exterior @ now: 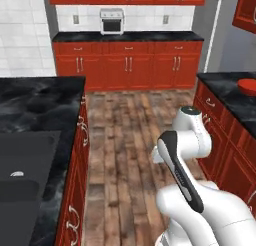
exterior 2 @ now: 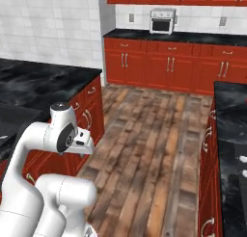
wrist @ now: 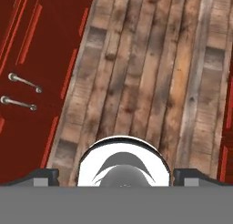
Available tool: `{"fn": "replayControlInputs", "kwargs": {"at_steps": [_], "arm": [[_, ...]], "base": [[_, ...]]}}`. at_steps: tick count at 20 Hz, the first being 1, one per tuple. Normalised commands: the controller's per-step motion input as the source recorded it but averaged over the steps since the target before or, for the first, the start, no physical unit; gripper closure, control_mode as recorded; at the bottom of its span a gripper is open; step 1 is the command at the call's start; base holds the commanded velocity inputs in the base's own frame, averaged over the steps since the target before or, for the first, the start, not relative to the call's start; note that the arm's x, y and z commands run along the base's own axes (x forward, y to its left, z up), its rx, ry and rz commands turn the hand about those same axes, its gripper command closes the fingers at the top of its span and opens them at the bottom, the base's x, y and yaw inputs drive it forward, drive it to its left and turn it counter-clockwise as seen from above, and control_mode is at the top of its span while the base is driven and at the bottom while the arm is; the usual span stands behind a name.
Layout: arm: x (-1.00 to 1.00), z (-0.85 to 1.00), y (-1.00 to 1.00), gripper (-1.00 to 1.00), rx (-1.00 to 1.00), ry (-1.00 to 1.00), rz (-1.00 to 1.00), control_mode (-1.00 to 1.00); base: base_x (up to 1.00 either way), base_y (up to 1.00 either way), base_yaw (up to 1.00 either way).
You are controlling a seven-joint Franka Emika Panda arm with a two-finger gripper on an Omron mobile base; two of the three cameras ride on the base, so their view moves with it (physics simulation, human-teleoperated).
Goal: Pick the cup and bowl from the counter and place them on the counter next to the sink.
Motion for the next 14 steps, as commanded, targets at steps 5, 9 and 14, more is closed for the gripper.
{"fn": "replayControlInputs", "kwargs": {"at_steps": [5,9,14], "arm": [[0.0,0.0,0.0,-1.0,0.0,0.0,0.0,1.0],[0.0,0.0,0.0,-1.0,0.0,0.0,0.0,1.0],[0.0,0.0,0.0,-1.0,0.0,0.0,0.0,1.0]], "base": [[0.98,0.2,-0.38],[1.0,0.23,-0.26],[1.0,0.14,-0.41]]}}
